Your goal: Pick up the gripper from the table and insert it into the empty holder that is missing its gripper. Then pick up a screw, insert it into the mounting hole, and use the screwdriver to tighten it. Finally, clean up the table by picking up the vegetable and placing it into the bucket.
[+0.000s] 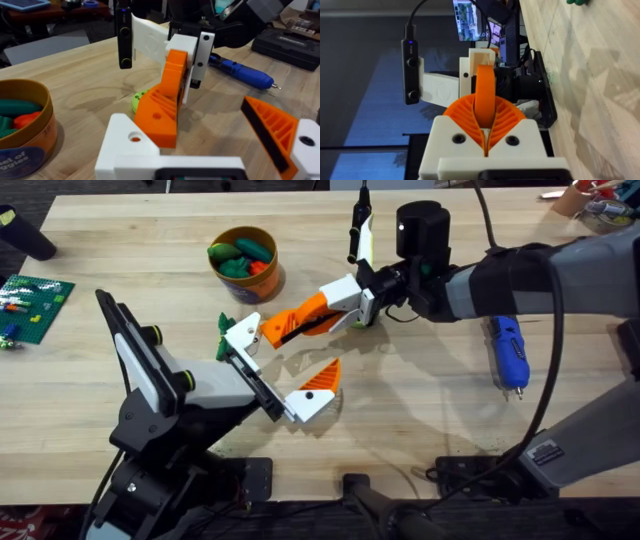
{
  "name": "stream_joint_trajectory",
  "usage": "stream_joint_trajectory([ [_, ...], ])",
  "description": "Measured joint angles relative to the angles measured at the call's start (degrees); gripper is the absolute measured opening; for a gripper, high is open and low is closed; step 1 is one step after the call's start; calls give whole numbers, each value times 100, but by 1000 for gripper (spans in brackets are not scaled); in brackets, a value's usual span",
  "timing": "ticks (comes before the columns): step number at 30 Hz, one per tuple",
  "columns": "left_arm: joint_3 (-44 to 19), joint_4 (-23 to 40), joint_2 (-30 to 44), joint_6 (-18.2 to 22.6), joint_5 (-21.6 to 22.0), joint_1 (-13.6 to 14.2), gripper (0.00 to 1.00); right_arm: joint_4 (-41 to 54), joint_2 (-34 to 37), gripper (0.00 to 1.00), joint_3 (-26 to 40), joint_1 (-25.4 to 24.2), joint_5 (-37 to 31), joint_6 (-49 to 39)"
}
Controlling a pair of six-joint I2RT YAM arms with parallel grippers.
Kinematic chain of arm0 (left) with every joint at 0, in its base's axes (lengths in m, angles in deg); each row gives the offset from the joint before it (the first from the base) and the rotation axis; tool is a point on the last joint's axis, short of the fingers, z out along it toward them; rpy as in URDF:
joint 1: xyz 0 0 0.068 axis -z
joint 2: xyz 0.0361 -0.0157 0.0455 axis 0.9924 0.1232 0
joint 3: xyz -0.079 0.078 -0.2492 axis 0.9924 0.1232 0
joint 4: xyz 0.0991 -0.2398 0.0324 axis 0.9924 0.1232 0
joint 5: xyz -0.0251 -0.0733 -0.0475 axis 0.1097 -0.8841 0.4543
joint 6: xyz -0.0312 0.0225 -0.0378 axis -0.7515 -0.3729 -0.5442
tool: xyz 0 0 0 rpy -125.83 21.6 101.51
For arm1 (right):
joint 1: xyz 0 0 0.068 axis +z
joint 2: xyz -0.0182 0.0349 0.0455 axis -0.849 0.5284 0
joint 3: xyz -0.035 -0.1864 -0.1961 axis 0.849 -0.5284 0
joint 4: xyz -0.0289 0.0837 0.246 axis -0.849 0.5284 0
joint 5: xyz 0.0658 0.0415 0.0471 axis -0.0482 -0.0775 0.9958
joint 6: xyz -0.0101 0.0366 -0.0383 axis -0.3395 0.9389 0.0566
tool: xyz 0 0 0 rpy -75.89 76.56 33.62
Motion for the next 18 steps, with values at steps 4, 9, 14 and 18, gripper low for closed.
stream_joint_trajectory([
  [4, 0, -11, 15, -2, 16, 0, 983, 75, 2, 24, -1, -2, -3, 15],
  [9, 0, -11, 15, 0, 17, 0, 983, 148, 2, 23, -1, -3, -4, -2],
  [14, 0, -12, 15, -1, 17, 0, 983, 203, 4, 24, -1, -4, -18, -6],
  [18, 0, -11, 15, 0, 19, 0, 983, 203, 2, 24, -1, -5, -21, -22],
])
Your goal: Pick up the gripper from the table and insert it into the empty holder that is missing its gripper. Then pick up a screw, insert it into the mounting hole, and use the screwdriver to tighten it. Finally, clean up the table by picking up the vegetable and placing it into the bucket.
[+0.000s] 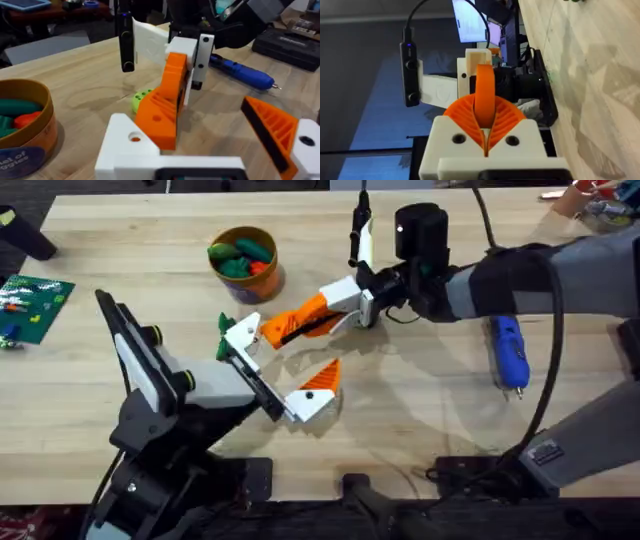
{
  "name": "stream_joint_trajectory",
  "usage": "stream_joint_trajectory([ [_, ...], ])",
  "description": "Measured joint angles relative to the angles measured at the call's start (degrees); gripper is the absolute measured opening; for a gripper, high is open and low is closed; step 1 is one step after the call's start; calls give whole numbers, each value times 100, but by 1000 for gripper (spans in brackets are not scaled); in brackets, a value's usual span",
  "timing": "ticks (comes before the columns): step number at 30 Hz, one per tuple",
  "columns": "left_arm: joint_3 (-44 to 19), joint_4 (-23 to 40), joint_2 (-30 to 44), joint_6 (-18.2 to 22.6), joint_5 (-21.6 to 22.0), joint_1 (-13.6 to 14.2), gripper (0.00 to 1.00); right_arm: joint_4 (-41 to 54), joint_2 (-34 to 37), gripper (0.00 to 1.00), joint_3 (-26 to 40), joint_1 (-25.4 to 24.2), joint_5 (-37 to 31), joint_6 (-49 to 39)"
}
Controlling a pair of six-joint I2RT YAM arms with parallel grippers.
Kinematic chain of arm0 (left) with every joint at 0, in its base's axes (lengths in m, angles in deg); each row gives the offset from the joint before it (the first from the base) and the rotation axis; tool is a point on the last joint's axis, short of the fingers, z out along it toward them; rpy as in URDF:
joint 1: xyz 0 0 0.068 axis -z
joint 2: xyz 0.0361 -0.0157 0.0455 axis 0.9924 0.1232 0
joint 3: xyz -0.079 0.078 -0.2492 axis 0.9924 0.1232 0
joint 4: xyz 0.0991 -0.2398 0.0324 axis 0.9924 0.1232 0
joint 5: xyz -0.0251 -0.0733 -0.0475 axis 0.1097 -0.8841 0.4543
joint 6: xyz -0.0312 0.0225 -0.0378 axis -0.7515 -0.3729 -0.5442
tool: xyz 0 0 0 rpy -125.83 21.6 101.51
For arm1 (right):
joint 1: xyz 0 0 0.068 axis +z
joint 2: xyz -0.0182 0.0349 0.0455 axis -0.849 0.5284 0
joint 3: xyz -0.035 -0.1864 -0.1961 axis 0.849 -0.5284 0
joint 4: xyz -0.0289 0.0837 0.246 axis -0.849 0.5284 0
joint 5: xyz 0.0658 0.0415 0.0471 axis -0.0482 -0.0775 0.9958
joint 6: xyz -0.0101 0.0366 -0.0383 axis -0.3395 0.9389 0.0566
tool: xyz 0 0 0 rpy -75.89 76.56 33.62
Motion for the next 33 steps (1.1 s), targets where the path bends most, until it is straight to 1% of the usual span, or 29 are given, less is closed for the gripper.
stream_joint_trajectory([
  [10, 0, -2, 0, -1, -4, 0, 983, -159, 1, 25, 0, 0, 75, -154],
  [25, 0, -2, 0, 0, -4, 0, 983, -338, 0, 25, 0, 13, 129, -156],
  [33, 0, 0, 0, -4, 25, -2, 983, -452, 0, 25, -1, 303, -41, -150],
])
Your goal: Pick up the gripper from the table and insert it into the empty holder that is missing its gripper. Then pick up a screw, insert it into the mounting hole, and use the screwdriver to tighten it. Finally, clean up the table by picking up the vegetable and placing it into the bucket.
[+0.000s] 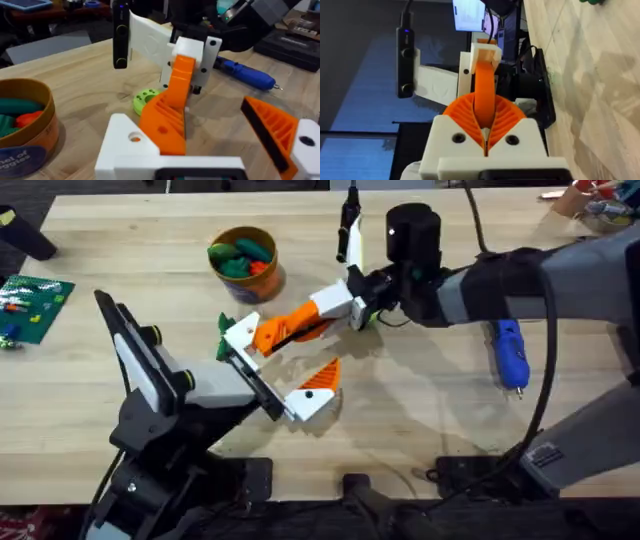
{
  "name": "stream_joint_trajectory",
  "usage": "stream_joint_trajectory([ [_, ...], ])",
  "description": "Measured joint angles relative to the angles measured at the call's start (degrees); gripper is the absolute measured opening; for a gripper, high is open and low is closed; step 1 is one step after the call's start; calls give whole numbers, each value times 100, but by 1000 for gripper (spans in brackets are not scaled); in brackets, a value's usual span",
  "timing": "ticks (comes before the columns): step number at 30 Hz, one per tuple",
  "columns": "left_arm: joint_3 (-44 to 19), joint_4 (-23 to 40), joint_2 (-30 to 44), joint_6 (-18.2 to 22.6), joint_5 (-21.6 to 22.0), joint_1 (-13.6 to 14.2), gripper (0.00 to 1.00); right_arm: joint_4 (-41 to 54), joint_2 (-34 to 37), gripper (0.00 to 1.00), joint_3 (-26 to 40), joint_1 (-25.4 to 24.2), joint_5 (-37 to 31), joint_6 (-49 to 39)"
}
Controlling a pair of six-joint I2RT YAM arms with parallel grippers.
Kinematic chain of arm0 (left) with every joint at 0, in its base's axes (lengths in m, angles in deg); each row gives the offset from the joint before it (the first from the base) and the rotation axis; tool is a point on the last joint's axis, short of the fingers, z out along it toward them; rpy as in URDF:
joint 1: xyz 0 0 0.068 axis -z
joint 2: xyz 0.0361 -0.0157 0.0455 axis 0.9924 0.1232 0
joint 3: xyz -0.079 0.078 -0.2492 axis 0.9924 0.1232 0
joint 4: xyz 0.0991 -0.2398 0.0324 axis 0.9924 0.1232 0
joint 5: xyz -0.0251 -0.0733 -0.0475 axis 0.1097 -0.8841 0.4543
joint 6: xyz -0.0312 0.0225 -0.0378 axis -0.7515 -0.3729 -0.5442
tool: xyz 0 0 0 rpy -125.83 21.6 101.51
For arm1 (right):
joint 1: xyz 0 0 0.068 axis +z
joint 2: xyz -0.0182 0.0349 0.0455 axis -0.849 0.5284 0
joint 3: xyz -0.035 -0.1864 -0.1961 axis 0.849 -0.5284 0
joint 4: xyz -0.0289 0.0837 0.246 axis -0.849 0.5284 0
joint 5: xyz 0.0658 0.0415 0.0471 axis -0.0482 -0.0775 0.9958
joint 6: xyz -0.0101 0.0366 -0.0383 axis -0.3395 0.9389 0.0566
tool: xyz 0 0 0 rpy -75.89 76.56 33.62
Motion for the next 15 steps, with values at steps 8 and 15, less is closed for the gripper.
stream_joint_trajectory([
  [8, 0, 5, 0, -39, 95, -1, 983, -26, -1, 25, 1, 127, -265, 5],
  [15, 0, 9, 2, -104, 66, -11, 983, -67, -1, 25, 1, 214, -555, -40],
])
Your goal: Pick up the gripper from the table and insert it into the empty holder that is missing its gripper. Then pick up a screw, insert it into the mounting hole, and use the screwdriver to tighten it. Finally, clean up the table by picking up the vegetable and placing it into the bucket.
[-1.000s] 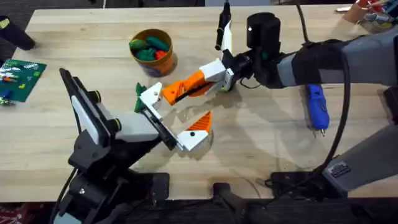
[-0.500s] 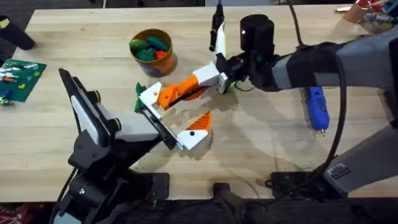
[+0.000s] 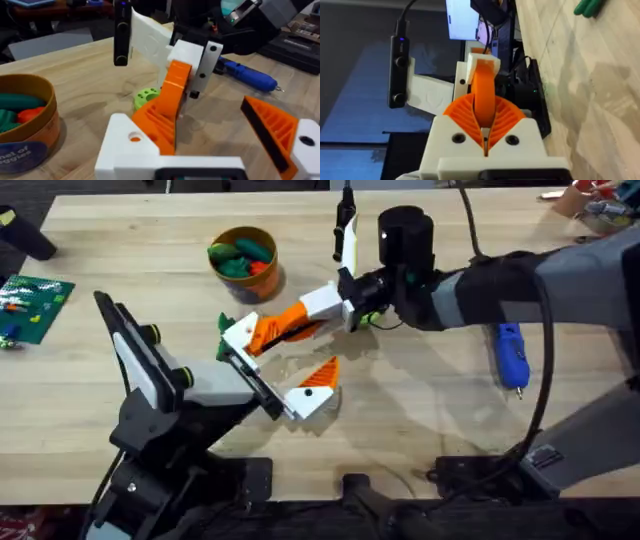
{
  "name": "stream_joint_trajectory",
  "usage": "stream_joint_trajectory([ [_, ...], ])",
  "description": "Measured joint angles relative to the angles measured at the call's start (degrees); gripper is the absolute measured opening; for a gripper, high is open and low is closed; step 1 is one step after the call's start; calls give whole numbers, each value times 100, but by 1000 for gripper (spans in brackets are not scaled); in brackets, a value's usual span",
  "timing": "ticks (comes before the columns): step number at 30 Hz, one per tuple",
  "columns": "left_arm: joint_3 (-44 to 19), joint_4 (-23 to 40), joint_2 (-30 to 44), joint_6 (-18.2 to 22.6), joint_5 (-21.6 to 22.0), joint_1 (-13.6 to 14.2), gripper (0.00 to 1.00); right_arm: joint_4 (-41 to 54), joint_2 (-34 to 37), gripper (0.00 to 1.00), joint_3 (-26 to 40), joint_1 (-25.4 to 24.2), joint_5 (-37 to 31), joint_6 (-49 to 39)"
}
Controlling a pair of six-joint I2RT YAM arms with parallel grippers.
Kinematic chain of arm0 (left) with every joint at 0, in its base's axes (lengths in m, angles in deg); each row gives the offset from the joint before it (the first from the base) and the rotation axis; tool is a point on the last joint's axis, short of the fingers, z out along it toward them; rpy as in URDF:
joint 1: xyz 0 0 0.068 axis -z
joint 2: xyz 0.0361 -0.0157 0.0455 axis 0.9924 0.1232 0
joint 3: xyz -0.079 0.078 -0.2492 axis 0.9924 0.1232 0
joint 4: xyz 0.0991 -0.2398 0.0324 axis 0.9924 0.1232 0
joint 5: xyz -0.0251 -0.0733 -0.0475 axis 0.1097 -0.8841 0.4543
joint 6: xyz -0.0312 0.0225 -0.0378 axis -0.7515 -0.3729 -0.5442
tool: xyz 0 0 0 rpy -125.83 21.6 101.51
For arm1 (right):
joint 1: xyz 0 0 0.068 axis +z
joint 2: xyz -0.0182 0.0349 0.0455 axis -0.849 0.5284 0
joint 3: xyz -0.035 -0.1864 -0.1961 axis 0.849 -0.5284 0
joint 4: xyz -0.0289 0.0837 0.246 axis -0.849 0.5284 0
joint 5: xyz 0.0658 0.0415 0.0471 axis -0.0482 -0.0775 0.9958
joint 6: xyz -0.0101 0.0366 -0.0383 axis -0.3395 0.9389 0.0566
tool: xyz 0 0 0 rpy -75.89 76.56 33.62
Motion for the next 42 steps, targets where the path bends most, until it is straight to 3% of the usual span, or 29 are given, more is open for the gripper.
stream_joint_trajectory([
  [13, 0, 1, 2, -91, -338, -35, 983, -20, -17, 24, 1, 129, -366, -402],
  [34, 0, 11, 4, -169, -234, -98, 984, -40, -43, 28, 13, 264, -742, -998],
  [35, 0, 8, 4, -168, -239, -98, 984, -31, -43, 87, 13, 265, -748, -999],
  [39, 0, -11, 0, -110, -395, -84, 984, 62, -35, 674, 9, 338, -898, -1041],
  [42, 0, -22, -2, -48, -687, -8, 984, 106, -27, 935, 9, 497, -916, -1060],
])
